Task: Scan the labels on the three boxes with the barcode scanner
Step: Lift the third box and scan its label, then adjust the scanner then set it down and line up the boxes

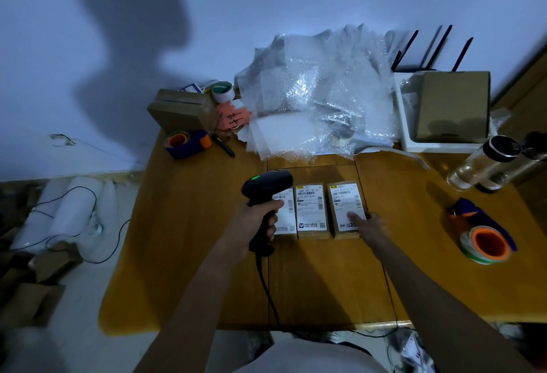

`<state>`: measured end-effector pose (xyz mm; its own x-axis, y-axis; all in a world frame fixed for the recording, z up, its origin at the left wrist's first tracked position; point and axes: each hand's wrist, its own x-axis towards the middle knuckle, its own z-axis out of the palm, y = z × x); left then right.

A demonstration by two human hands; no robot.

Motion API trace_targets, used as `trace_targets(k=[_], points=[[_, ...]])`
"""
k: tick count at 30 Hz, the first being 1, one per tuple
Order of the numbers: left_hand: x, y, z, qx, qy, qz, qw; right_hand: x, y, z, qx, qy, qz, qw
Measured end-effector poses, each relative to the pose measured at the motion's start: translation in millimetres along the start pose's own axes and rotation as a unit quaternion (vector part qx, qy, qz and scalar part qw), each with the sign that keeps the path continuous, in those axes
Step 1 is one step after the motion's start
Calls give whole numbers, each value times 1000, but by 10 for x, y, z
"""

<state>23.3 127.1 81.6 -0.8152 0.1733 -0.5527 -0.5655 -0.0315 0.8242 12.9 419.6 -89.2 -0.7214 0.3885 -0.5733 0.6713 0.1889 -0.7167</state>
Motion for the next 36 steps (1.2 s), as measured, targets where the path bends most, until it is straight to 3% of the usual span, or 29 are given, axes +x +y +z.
trace_targets(k=[17,24,30,36], points=[[-83,16,-96,-37,15,-3,999,-172,-151,-68,-78,54,-18,995],[-88,91,-110,-61,32,-1,998,-325,-398,-86,-164,116,-101,974],[-106,211,-138,-112,61,9,992,-579,-820,67,-117,75,-177,974],[-107,289,-203,-154,90,30,984,-978,-1237,335,-78,-50,-228,969]])
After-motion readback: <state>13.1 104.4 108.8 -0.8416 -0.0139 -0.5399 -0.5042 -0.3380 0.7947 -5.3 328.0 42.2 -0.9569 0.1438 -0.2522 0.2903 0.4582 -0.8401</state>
